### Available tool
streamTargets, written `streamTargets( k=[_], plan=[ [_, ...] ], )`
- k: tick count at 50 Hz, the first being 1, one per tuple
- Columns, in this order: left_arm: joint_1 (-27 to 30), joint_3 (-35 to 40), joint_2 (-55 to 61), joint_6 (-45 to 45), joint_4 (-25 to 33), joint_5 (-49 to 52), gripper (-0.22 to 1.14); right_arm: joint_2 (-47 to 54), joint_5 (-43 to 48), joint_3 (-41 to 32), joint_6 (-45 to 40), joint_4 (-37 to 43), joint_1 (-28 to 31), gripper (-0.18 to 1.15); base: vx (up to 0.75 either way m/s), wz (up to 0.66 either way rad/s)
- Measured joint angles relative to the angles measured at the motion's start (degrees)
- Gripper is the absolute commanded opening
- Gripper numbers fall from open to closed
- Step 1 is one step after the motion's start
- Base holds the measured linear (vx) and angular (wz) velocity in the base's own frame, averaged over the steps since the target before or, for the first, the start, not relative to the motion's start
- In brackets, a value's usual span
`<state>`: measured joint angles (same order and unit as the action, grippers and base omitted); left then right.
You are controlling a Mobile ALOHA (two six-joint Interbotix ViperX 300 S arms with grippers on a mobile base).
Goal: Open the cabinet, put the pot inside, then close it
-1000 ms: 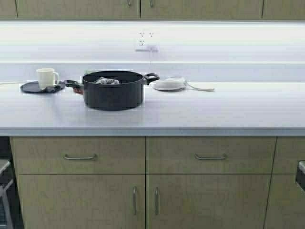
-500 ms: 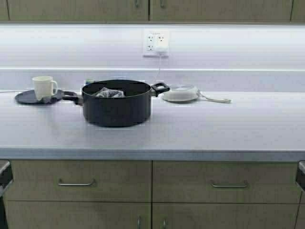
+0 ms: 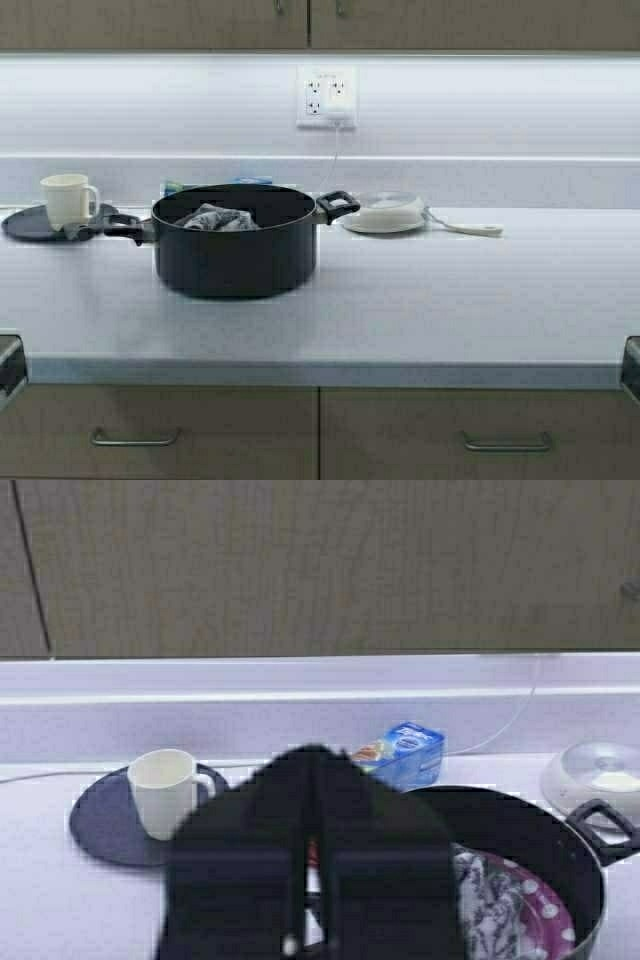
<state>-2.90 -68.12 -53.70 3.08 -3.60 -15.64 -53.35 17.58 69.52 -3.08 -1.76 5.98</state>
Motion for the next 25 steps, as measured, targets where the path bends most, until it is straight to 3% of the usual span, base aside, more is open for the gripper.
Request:
streamTargets(
  k=[2,4,9,13,25],
  plan=[
    [-1.9,0.0,-0.8,0.2,-0.3,0.4,1.09,0.1,-0.1,0.0,0.1,-0.4,1.6,1.07,0.17,0.06],
    [-3.8,0.2,-1.6,0.6,-0.3,0.8,1.11,0.2,-0.4,-0.3,0.1,-0.5,3.4,1.13,0.16,0.05],
    [-11.3,2.4,-2.0,0.8,-0.3,2.5,0.98,0.7,-0.6,-2.2,0.0,-0.8,9.5,1.00,0.14,0.05],
    [-16.2,5.0,0.2,0.5,-0.4,2.5,1.00,2.6,-0.2,-5.2,0.4,-0.8,14.9,1.01,0.11,0.05],
    [-20.0,14.1,16.9,0.3,-0.3,-5.4,1.02,17.8,2.4,-17.8,0.5,-0.4,23.6,1.02,0.06,0.02]
  ],
)
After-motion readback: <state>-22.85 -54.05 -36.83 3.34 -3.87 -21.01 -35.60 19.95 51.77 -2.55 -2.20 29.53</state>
